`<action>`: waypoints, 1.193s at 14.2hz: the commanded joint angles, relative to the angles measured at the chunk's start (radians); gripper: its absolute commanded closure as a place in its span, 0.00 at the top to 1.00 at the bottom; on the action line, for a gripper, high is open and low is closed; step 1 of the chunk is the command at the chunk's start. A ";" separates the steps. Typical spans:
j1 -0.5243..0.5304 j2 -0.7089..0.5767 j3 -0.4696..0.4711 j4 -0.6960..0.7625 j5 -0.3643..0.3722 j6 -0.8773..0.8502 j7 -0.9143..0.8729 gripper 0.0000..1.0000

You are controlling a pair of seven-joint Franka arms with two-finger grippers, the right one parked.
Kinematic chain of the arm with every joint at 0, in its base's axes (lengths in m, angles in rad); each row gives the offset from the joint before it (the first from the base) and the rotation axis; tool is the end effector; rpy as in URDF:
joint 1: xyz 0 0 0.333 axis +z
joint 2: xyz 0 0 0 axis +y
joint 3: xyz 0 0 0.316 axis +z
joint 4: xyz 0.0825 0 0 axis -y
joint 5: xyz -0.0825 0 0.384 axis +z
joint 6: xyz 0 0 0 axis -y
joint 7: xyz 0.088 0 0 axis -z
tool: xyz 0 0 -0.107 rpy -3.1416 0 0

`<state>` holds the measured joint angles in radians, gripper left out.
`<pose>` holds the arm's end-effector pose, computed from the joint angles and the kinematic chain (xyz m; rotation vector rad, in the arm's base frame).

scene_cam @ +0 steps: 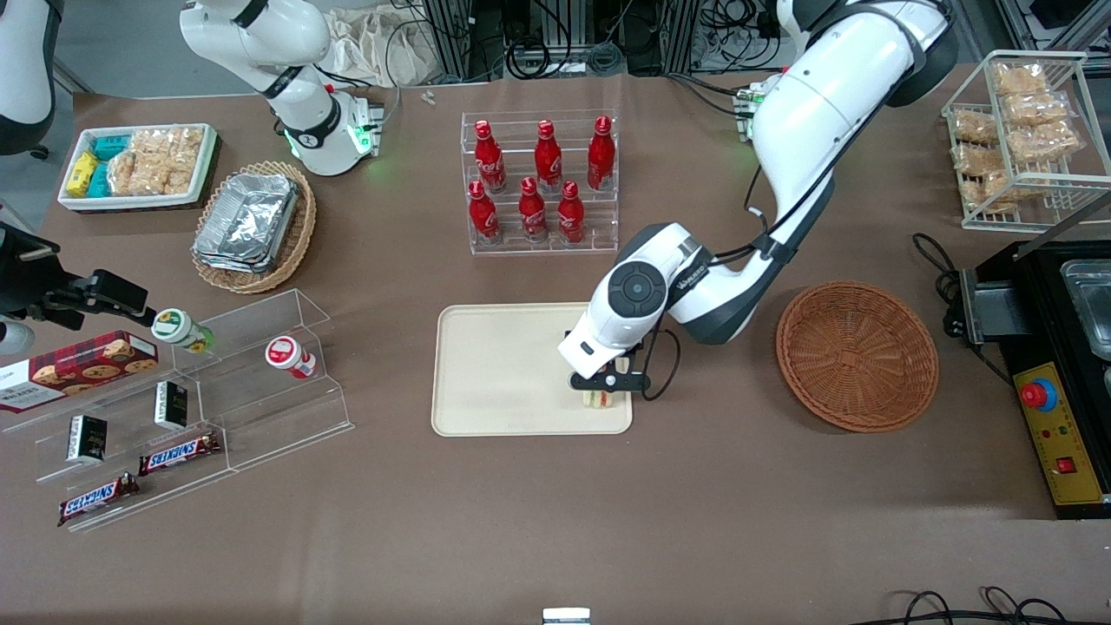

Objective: Place sandwich from basket to tray
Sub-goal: 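Carry the sandwich over the cream tray with the left gripper, then lower the sandwich onto the tray and open the left gripper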

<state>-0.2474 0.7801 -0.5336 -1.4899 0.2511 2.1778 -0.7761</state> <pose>0.5592 -0.4448 0.2566 3.0107 -0.0225 -0.1472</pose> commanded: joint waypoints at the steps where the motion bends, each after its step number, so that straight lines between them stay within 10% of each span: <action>1: -0.010 0.036 0.001 0.023 0.030 0.017 -0.028 0.00; 5: -0.009 0.036 0.020 0.011 0.037 0.014 -0.012 0.25; 6: -0.009 0.034 0.020 0.010 0.057 0.013 -0.025 0.77; 7: -0.009 0.030 0.020 0.010 0.068 0.013 -0.026 1.00; 17: 0.034 -0.316 0.009 0.005 0.046 -0.260 -0.178 1.00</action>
<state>-0.2441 0.5761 -0.5289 -1.4533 0.2953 1.9744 -0.9312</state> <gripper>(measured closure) 0.000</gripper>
